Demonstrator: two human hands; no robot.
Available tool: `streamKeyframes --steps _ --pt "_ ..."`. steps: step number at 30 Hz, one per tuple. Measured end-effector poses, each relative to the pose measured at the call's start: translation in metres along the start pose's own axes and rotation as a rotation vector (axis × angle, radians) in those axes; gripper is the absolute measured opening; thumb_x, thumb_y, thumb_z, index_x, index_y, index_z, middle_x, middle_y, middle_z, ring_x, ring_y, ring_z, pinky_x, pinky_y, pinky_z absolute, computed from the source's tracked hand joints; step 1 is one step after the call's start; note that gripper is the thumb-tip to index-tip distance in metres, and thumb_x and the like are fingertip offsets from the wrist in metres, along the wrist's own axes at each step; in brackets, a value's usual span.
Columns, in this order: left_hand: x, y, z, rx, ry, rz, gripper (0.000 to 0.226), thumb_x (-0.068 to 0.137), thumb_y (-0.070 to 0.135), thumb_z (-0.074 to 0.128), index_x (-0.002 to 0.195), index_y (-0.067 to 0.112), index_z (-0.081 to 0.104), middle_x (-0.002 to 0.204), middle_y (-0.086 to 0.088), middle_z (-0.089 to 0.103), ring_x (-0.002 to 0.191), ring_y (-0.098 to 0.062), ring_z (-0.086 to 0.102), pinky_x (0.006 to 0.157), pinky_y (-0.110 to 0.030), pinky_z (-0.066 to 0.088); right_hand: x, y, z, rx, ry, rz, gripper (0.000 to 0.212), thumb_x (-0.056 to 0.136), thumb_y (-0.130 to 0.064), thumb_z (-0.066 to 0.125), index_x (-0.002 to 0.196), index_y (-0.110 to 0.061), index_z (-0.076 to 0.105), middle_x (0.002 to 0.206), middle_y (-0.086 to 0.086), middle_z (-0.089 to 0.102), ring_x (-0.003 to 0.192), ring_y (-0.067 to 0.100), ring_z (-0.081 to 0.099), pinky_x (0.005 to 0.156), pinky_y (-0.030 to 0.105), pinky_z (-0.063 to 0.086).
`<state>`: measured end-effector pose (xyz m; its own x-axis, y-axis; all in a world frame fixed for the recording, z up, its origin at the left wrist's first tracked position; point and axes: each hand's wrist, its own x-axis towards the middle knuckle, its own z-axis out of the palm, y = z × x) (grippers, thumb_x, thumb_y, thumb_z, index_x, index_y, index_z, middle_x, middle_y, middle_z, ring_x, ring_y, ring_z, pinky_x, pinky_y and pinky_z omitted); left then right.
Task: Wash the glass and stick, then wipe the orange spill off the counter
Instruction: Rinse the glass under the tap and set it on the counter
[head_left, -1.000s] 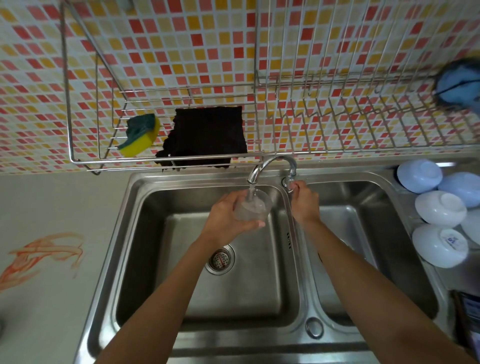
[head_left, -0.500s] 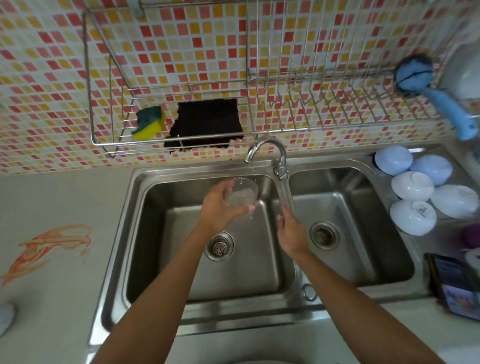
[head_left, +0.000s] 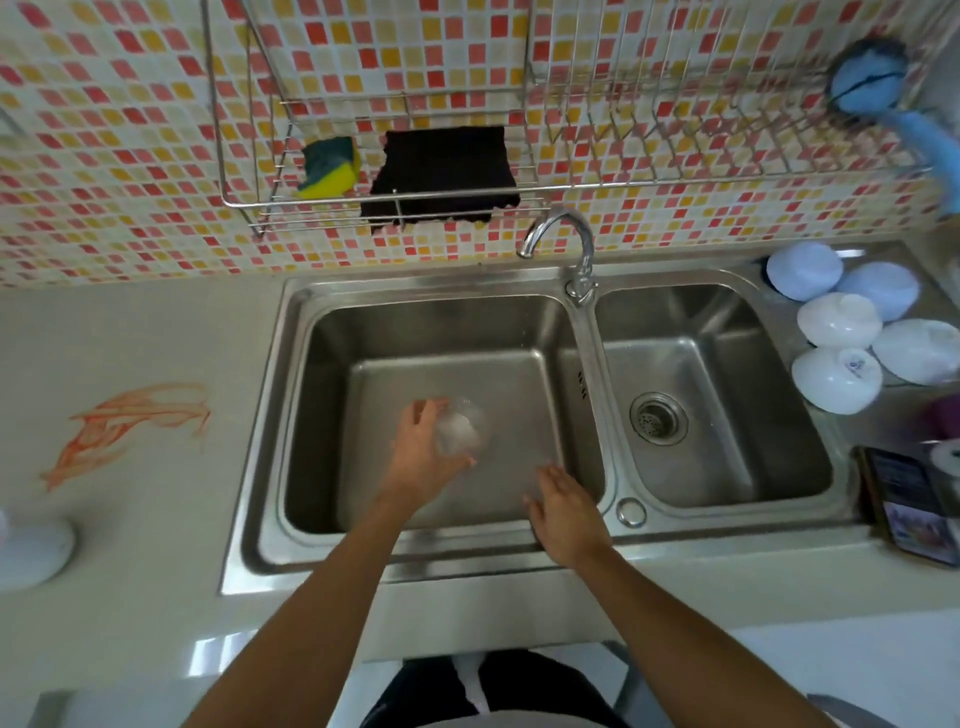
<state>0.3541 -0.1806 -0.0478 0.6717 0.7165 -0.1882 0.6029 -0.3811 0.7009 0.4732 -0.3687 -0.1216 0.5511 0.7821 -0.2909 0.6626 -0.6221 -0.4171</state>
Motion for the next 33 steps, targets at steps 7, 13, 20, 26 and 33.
streamKeyframes --steps 7,13,20,26,33 --pt "-0.020 -0.027 0.011 0.451 -0.123 0.050 0.076 0.069 0.045 0.076 0.134 0.034 0.040 0.137 0.001 0.047 0.123 -0.026 0.039 0.100 -0.040 0.030 -0.001 -0.002 -0.001 -0.061 0.019 -0.005 0.054 0.100 -0.039 0.040 0.145 -0.010 0.037 0.149 0.011 0.042 0.138 0.025 0.037 0.115 0.034 0.027" --pt "-0.020 -0.038 0.016 0.687 -0.125 0.125 0.077 0.071 0.040 0.075 0.138 0.034 0.038 0.139 -0.002 0.043 0.126 -0.027 0.037 0.108 -0.044 0.025 -0.001 -0.005 -0.002 -0.066 0.049 -0.005 0.050 0.096 -0.034 0.047 0.137 -0.006 0.047 0.138 0.014 0.054 0.129 0.028 0.048 0.110 0.036 0.036" --pt "-0.016 -0.033 0.013 0.895 -0.115 0.170 0.079 0.066 0.024 0.080 0.134 0.032 0.041 0.137 -0.007 0.043 0.126 -0.030 0.039 0.112 -0.054 0.022 -0.003 -0.005 -0.004 -0.054 0.038 0.007 0.050 0.097 -0.036 0.046 0.139 -0.008 0.046 0.140 0.010 0.052 0.129 0.026 0.048 0.110 0.037 0.038" --pt "-0.014 -0.030 0.010 1.090 -0.005 0.403 0.077 0.046 0.014 0.089 0.116 0.028 0.060 0.119 -0.012 0.060 0.112 -0.033 0.057 0.099 -0.058 0.040 -0.003 -0.006 -0.004 -0.058 0.018 0.026 0.052 0.098 -0.039 0.043 0.142 -0.011 0.042 0.143 0.009 0.049 0.133 0.025 0.044 0.112 0.036 0.035" --pt "-0.011 -0.023 0.003 1.248 -0.042 0.566 0.084 0.049 0.012 0.088 0.125 0.026 0.053 0.130 -0.011 0.054 0.122 -0.032 0.050 0.102 -0.058 0.037 -0.004 -0.006 -0.005 -0.038 0.026 0.026 0.050 0.098 -0.039 0.044 0.141 -0.013 0.043 0.141 0.007 0.052 0.133 0.023 0.045 0.111 0.035 0.036"
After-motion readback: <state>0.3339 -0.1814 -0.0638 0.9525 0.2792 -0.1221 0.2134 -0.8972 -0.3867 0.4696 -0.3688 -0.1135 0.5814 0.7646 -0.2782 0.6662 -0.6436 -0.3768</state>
